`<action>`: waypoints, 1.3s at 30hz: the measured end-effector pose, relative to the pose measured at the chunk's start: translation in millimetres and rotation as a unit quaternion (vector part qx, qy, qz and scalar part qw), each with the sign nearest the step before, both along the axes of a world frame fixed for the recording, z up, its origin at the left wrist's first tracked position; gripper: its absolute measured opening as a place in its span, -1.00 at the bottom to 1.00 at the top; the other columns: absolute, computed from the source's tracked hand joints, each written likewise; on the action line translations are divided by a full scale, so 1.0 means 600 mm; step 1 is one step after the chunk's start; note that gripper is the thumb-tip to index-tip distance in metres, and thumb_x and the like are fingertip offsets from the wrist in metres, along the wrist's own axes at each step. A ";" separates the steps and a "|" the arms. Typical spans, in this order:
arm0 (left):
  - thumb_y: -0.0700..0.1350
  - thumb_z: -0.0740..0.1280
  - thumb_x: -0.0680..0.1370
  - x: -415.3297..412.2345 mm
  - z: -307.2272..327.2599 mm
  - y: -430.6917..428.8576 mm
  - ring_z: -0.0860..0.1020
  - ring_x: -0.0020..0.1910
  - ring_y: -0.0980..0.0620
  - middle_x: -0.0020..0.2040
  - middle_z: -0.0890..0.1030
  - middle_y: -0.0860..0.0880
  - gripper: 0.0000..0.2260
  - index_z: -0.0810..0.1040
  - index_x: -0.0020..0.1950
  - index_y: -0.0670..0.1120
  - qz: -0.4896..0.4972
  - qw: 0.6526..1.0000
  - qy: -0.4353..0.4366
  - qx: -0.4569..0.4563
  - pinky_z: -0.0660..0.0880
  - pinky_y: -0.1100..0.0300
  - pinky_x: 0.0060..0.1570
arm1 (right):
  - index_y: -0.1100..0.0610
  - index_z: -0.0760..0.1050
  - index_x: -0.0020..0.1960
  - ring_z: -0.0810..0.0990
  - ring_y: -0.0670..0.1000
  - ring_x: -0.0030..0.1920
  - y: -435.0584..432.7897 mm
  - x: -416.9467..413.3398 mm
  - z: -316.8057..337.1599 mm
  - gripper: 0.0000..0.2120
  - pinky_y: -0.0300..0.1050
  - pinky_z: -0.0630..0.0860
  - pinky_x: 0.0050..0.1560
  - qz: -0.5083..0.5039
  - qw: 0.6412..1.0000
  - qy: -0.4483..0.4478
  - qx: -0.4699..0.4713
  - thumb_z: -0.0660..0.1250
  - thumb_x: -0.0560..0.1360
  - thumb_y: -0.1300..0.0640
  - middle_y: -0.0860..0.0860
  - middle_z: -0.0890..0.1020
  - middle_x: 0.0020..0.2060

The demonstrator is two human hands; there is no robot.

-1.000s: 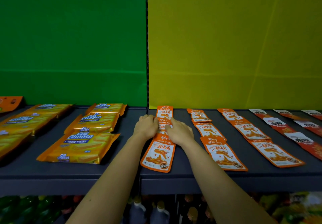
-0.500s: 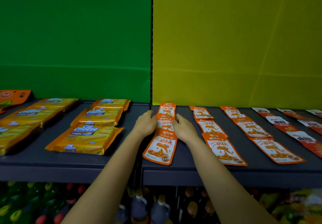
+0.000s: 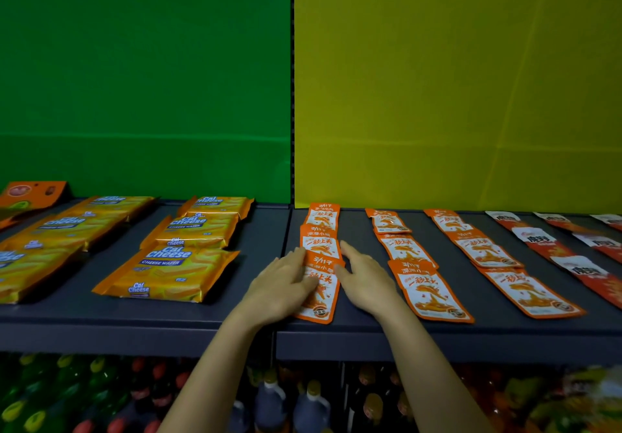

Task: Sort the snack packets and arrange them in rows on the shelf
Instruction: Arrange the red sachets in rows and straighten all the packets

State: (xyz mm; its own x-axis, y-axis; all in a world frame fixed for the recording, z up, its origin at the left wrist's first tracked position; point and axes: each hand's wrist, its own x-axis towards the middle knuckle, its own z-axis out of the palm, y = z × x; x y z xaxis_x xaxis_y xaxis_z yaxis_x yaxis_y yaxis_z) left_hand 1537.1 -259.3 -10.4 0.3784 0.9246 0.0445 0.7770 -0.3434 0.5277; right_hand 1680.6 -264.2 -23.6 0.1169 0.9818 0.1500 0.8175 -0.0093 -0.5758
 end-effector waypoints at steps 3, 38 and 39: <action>0.11 0.24 0.54 -0.001 0.004 -0.008 0.28 0.42 0.04 0.46 0.30 0.05 -0.42 0.13 0.49 -0.02 -0.012 1.000 -0.018 -0.011 0.22 0.16 0.32 | 0.01 0.23 0.45 0.41 0.06 0.33 -0.003 0.001 0.005 -0.59 -0.04 0.38 0.25 -0.005 1.000 -0.014 0.007 0.11 0.61 0.05 0.02 0.46 0.33; 0.20 -0.37 0.46 -0.005 -0.027 -0.010 -0.17 0.54 -0.01 0.57 -0.06 -0.05 -0.29 0.14 0.48 -0.05 -0.042 0.980 0.176 0.081 -0.17 0.13 0.48 | 0.09 -0.15 0.54 -0.12 -0.04 0.54 -0.029 -0.002 -0.002 -0.46 -0.04 -0.21 0.51 0.033 0.991 -0.096 -0.084 -0.18 0.63 -0.10 0.00 0.02 0.55; 0.15 -0.30 0.56 -0.004 -0.031 -0.008 -0.17 0.54 -0.01 0.57 -0.06 -0.05 -0.41 0.10 0.50 -0.07 -0.027 0.982 0.169 0.075 -0.17 0.12 0.49 | 0.09 -0.16 0.54 -0.12 -0.04 0.54 -0.027 -0.002 -0.002 -0.45 -0.04 -0.22 0.51 0.037 0.990 -0.103 -0.086 -0.18 0.63 -0.10 0.00 0.01 0.55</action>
